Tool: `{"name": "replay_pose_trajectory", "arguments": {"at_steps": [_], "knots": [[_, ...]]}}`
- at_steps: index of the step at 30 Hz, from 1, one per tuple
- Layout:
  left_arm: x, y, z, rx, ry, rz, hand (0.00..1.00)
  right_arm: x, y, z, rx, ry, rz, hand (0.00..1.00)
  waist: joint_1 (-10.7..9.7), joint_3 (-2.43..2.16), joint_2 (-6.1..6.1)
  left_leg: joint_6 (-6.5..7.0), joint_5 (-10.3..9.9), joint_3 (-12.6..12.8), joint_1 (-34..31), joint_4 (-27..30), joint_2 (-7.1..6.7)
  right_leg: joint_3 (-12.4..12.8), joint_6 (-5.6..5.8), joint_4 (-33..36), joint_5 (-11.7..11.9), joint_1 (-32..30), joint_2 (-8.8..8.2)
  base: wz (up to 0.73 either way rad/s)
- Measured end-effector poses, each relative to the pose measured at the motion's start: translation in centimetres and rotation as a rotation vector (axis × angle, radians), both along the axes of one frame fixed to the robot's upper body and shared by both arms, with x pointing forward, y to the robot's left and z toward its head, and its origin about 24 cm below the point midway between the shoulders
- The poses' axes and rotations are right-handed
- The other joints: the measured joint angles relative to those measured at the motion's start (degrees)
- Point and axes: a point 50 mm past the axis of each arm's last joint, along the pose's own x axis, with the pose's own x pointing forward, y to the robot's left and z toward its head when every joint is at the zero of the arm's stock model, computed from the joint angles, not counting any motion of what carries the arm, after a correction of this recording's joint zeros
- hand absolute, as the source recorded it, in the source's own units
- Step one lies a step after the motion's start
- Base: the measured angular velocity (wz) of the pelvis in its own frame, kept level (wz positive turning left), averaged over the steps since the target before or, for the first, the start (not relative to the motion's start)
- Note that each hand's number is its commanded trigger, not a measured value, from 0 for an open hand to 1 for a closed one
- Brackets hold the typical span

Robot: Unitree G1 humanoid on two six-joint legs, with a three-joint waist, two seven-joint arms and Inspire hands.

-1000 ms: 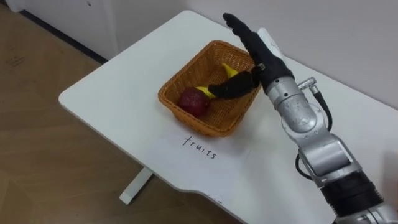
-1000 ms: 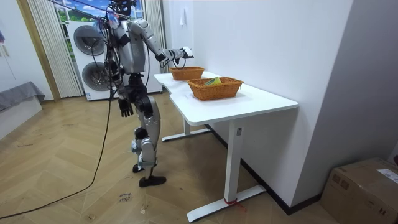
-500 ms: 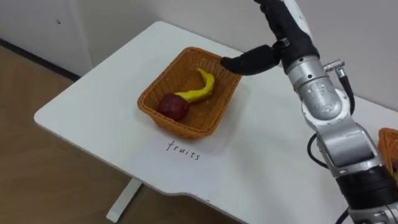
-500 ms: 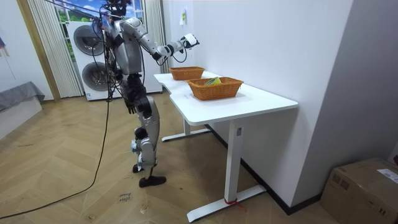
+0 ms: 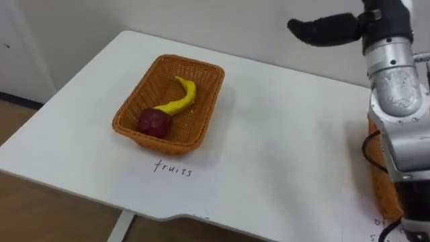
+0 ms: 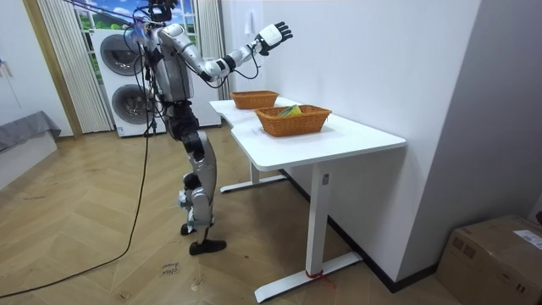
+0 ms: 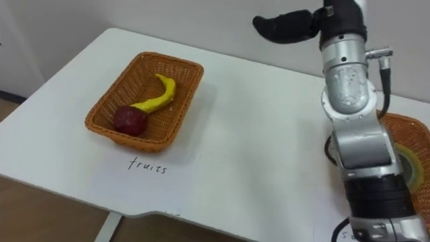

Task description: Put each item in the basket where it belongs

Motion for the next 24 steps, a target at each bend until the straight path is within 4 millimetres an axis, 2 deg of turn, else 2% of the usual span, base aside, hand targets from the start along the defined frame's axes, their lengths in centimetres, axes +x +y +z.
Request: {"name": "replay_pose_trajectory", "arguments": {"at_steps": [4, 8, 11, 12, 14, 19, 24], "knots": [[0.0, -0.2, 0.0, -0.003, -0.005, 0.008, 0.00, -1.0, -1.9, 0.9, 0.053, -0.076, -0.092, 0.00, -2.1, -0.10, 0.06, -0.01, -0.2, 0.5, 0.3, 0.1, 0.10, 0.8, -0.02, 0.0, 0.0, 0.0, 0.23, -0.06], [-0.1, -0.1, 0.0, 0.002, -0.022, 0.032, 0.00, -2.1, -3.8, 0.5, 0.075, -0.087, -0.172, 0.00, -3.7, -0.16, 0.39, -0.01, -0.5, 1.5, 0.8, 0.0, 0.26, 2.1, -0.02, 0.0, 0.0, 0.0, 0.46, -0.17], [-0.8, 0.3, 0.1, 0.012, -0.026, 0.058, 0.00, -3.4, -6.3, 0.2, 0.109, -0.111, -0.290, 0.00, -5.0, -0.40, 0.55, 0.04, -0.6, 1.9, 1.1, -0.1, 0.27, 2.3, 0.00, 0.1, 0.0, 0.1, 0.52, -0.09], [-1.2, 0.5, 0.1, 0.015, -0.024, 0.073, 0.00, -3.9, -7.2, 0.2, 0.123, -0.124, -0.338, 0.00, -5.7, -0.40, 0.57, 0.04, -0.6, 2.1, 1.2, -0.1, 0.30, 2.5, 0.00, 0.1, 0.0, 0.0, 0.56, -0.16], [-1.7, 0.8, 0.1, 0.022, -0.018, 0.099, 0.00, -4.6, -8.4, 0.0, 0.143, -0.138, -0.407, 0.00, -5.8, -0.31, 0.57, -0.06, -0.7, 3.2, 1.7, -0.5, 0.60, 3.5, -0.11, 0.2, 0.1, -0.1, 0.91, -0.23], [-3.1, 1.0, 0.1, 0.038, 0.005, 0.132, 0.00, -6.8, -11.2, -0.8, 0.204, -0.175, -0.565, 0.00, -8.7, -0.24, -0.19, -0.49, -1.0, 3.4, 1.9, -0.6, 0.95, 3.6, -0.20, 0.1, 0.1, -0.1, 1.29, -0.05], [-3.4, 1.1, 0.1, 0.045, 0.009, 0.137, 0.00, -8.9, -13.1, -1.8, 0.281, -0.187, -0.677, 0.00, -8.9, -0.17, -0.47, -0.64, -1.1, 4.4, 2.0, -0.7, 1.18, 5.2, -0.36, 0.1, 0.0, -0.5, 1.79, -0.11]]}}
